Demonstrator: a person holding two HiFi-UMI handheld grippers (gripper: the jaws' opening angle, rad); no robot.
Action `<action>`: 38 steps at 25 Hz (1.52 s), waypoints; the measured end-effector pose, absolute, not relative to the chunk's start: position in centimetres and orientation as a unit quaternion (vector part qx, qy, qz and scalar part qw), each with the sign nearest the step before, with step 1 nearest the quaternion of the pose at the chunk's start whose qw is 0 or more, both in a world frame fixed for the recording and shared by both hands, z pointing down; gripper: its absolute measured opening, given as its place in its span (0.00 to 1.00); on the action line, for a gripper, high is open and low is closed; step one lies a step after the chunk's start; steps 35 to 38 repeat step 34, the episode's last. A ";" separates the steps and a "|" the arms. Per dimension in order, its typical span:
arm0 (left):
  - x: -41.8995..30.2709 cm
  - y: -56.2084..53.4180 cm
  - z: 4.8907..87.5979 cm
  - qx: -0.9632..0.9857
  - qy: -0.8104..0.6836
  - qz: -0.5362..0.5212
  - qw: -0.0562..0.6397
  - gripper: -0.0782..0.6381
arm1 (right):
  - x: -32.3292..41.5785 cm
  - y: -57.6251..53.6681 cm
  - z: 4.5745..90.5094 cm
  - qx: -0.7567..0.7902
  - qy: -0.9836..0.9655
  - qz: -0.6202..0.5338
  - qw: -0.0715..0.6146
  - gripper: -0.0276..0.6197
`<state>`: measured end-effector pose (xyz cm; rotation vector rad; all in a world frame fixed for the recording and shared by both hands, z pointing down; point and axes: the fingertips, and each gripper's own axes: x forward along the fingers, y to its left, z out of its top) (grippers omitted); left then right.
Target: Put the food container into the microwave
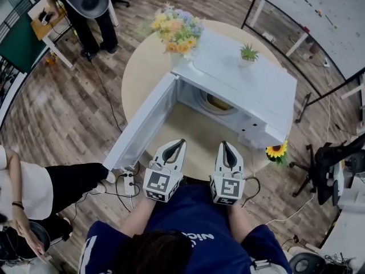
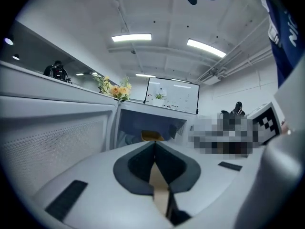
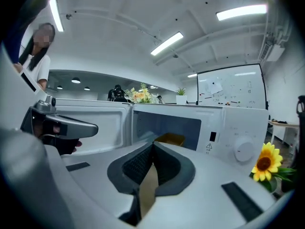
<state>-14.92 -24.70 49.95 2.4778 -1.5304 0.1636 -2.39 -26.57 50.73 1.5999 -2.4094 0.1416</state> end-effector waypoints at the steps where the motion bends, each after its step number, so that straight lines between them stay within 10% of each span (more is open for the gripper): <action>1: -15.0 -24.4 49.9 0.845 -0.520 0.055 0.111 0.11 | -2.8 -26.4 50.5 0.545 -0.829 0.051 0.116 0.06; 38: -16.5 -23.3 48.9 0.847 -0.523 0.044 0.087 0.11 | -6.6 -24.2 49.8 0.522 -0.844 0.040 0.116 0.05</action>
